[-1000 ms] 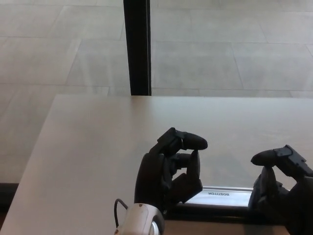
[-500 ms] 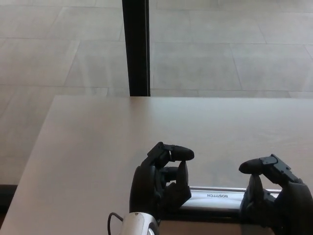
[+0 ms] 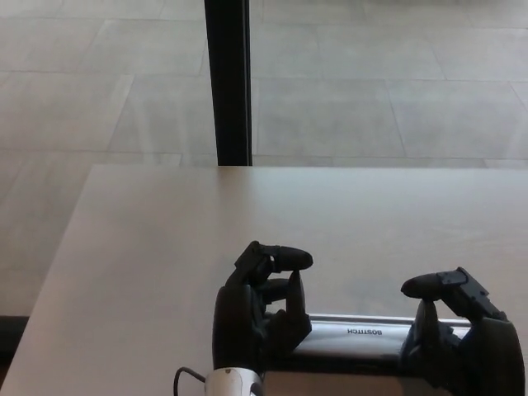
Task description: A hole pucnch is kept on the middle on the desk infront of the robot and the robot uses both its hands as fists to press on it and use it
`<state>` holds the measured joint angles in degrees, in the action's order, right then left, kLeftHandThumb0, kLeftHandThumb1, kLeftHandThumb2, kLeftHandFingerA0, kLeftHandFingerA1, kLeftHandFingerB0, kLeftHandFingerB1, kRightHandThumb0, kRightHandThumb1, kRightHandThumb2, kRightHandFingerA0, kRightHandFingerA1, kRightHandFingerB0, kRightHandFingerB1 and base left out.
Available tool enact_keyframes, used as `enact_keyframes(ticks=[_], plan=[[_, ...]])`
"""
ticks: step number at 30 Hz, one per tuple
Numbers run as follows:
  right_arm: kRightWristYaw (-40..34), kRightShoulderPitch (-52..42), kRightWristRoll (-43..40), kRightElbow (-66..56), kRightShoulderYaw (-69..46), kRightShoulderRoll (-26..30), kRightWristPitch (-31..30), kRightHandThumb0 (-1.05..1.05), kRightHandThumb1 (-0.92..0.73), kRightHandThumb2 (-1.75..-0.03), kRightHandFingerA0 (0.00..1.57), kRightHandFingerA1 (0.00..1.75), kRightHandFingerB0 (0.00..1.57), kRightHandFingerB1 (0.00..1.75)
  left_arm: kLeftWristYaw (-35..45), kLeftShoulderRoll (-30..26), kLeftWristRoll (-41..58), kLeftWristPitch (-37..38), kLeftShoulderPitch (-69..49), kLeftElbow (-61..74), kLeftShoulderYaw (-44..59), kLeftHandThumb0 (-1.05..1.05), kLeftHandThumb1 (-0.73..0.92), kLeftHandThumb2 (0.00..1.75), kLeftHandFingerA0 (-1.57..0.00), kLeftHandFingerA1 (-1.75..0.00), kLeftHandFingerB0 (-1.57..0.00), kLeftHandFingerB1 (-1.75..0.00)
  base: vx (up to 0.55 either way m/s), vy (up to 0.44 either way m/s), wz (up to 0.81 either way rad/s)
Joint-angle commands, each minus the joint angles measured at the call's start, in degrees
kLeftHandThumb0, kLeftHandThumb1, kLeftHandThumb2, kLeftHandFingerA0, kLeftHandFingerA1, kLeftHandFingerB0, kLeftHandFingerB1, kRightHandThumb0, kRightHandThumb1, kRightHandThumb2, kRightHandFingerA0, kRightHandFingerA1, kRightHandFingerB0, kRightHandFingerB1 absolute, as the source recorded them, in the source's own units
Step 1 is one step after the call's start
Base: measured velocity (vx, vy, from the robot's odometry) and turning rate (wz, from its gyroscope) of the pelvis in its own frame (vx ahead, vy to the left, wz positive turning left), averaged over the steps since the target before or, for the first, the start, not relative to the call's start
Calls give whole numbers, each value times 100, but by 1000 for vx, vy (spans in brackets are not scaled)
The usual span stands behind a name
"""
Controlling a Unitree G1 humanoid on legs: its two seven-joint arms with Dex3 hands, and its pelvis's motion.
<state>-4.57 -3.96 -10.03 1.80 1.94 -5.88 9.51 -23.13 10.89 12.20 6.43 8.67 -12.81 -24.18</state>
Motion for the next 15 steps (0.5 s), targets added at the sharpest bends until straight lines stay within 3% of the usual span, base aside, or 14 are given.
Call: enact_keyframes(ticks=[1, 2, 3, 9, 11, 15], plan=[[-1099, -164, 1063, 1954, -230, -347, 2030, -43, -68, -94, 100, 175, 73, 169, -2659, 1831, -1696, 1914, -534, -2209, -403, -32, 77, 96, -91, -175, -57, -174, 0, 0, 0], [-1160, -144, 1102, 2037, -241, -350, 2026, -44, -69, -92, 99, 175, 71, 170, -2701, 1789, -1761, 1855, -479, -2300, -468, -33, 77, 95, -88, -175, -54, -171, 0, 0, 0], [-1216, -107, 1117, 2129, -263, -355, 2024, -42, -68, -93, 95, 175, 71, 173, -2771, 1744, -1851, 1744, -406, -2393, -545, -32, 81, 89, -80, -175, -59, -152, 0, 0, 0], [-1518, 245, 1344, 2892, -364, -211, 2448, -44, -68, -89, 95, 175, 72, 175, -3240, 1653, -2208, 1380, 20, -2881, -798, -30, 83, 86, -78, -175, -51, -156, 0, 0, 0], [-1965, 374, 1747, 3356, -300, 68, 2405, -49, -72, -84, 88, 175, 72, 171, -3382, 1631, -2312, 1246, 260, -3181, -871, -34, 85, 81, -79, -175, -52, -157, 0, 0, 0], [-2054, 473, 1836, 3798, -287, 205, 2613, -50, -72, -82, 88, 175, 73, 170, -3469, 1451, -2647, 1374, 537, -3481, -1186, -30, 85, 85, -84, -175, -51, -159, 0, 0, 0]])
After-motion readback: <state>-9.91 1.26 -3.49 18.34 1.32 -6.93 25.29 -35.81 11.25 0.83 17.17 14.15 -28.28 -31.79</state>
